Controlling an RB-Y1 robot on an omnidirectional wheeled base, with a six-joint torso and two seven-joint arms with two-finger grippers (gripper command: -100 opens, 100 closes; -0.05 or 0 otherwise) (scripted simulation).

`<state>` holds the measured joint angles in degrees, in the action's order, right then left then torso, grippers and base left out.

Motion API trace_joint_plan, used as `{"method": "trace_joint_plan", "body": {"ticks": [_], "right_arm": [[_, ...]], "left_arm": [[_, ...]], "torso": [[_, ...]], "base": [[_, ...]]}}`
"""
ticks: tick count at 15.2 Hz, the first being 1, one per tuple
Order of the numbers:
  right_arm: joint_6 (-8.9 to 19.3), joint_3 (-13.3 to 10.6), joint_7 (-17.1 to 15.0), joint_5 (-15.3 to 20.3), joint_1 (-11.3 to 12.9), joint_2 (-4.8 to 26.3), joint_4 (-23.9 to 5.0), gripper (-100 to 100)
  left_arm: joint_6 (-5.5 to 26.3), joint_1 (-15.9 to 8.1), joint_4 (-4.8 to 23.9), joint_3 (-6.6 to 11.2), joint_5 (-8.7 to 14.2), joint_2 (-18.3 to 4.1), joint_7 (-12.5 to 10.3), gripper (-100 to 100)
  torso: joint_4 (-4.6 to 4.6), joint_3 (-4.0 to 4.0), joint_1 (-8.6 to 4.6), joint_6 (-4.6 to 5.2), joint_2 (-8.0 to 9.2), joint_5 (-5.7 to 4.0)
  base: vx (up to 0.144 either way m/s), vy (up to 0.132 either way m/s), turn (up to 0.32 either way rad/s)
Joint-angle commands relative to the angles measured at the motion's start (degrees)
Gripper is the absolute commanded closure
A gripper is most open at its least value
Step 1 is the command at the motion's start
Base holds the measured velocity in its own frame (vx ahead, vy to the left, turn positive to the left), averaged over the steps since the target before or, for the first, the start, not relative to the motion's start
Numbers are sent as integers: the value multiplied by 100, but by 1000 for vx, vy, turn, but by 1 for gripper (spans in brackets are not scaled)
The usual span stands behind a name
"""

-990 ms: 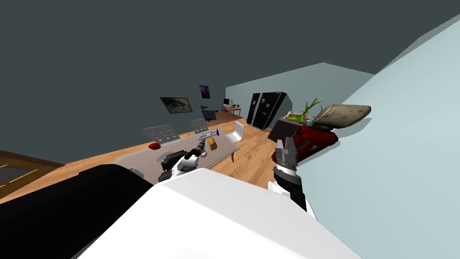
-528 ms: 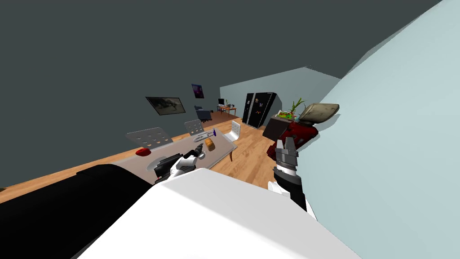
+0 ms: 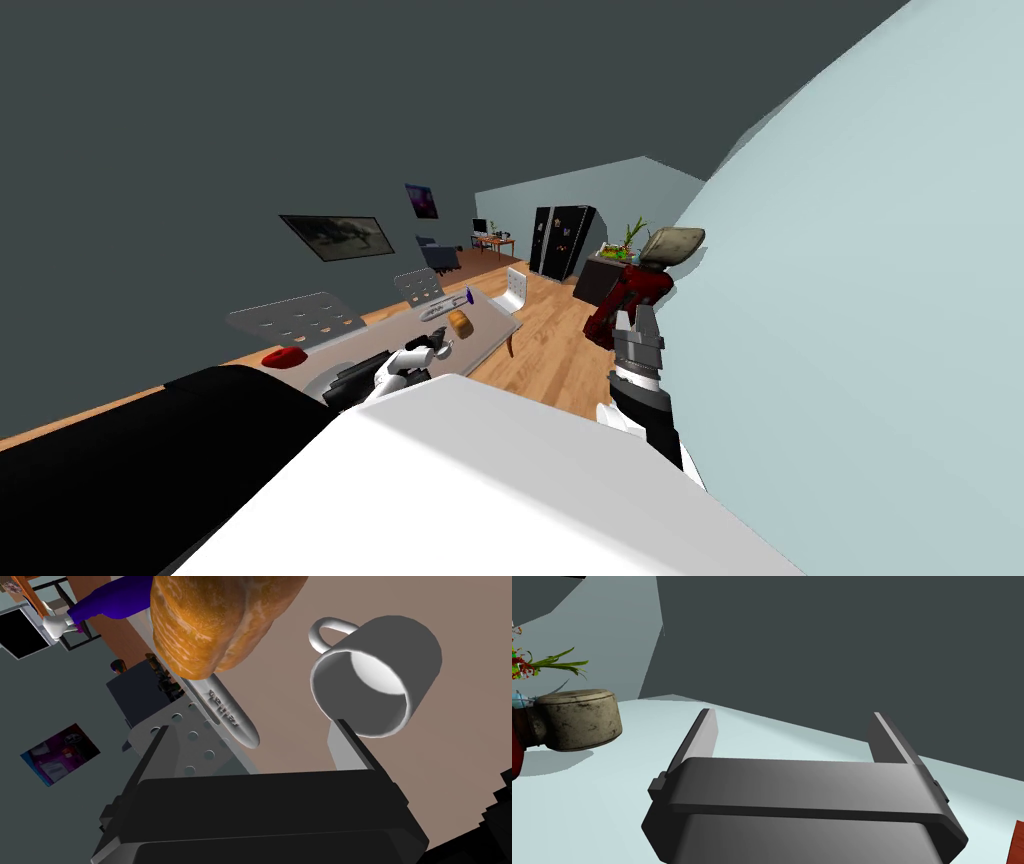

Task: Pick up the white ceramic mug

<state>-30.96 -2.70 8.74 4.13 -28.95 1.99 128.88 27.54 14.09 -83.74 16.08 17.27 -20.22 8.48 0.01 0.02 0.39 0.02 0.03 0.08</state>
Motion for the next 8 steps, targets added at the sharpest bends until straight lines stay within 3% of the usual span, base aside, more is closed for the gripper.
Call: {"method": "trace_joint_plan", "body": {"ticks": [1, 2, 4, 5, 8], "right_arm": [[0, 0, 0, 0, 0, 0, 0, 0], [0, 0, 0, 0, -1, 0, 0, 0], [0, 0, 0, 0, 0, 0, 0, 0], [0, 0, 0, 0, -1, 0, 0, 0], [0, 0, 0, 0, 0, 0, 0, 0]], "left_arm": [[176, 9, 97, 34, 32, -14, 16, -100], [390, -65, 290, 124, 121, -85, 50, -100], [447, -65, 367, 124, 121, -85, 50, -100], [711, -138, 538, 212, 209, -154, 82, -100], [969, -209, 890, 298, 295, -221, 114, -100]], "torso": [[0, 0, 0, 0, 0, 0], [0, 0, -2, -5, -1, 0], [0, -2, -6, 0, -3, -1], [-1, -3, -9, -3, -5, -1], [0, 0, -2, 1, 0, 0]], "base": [[-33, 53, -77], [-33, 44, -189], [-32, 41, -155], [-37, 33, -221], [-48, 54, -227]]}}
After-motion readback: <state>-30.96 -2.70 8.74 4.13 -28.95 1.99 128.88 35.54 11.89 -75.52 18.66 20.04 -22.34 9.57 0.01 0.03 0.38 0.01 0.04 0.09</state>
